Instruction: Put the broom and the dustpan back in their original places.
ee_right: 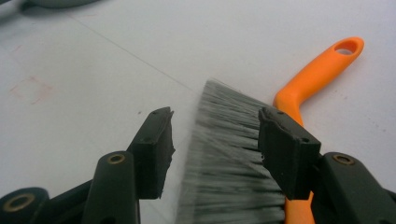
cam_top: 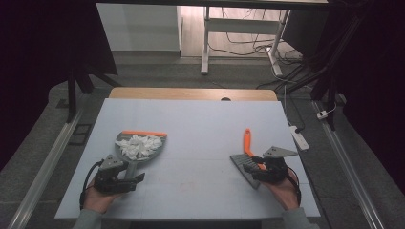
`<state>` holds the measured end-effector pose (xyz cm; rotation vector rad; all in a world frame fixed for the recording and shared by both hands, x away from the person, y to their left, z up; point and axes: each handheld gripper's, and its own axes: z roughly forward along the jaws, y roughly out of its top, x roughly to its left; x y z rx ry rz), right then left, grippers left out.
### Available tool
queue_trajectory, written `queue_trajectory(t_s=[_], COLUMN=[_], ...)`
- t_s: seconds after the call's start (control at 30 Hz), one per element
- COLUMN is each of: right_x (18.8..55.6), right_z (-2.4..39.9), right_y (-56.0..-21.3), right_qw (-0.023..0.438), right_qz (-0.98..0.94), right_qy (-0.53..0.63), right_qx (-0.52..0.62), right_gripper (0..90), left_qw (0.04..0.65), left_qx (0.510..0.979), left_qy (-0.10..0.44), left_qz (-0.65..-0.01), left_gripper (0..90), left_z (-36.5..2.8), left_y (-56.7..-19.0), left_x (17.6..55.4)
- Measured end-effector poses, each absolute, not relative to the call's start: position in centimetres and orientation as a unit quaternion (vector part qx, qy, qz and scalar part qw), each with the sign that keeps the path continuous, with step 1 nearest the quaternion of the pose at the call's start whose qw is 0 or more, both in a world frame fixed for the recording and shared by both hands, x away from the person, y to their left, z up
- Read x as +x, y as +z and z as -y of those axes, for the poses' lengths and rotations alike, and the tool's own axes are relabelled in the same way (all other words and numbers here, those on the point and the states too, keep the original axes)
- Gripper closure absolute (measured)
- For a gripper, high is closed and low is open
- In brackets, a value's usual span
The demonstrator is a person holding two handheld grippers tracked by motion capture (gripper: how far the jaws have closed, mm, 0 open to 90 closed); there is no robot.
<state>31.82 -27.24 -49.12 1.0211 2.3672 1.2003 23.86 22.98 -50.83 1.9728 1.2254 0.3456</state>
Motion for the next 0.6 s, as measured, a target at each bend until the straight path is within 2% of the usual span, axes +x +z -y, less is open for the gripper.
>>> queue_trajectory(t_s=[0.2,0.6], right_x=[30.6,30.5], right_z=[27.9,27.5], right_y=[-49.3,-49.4], right_qw=[0.160,0.160], right_qz=[-0.833,-0.839], right_qy=[0.418,0.421], right_qx=[0.326,0.306], right_gripper=[45.3,45.5], left_qw=[0.392,0.393], left_qx=[0.783,0.785], left_qy=[0.130,0.129], left_qz=[-0.465,-0.462], left_gripper=[21.7,21.8], left_z=[-23.3,-23.4], left_y=[-51.1,-51.2], left_x=[23.6,23.6])
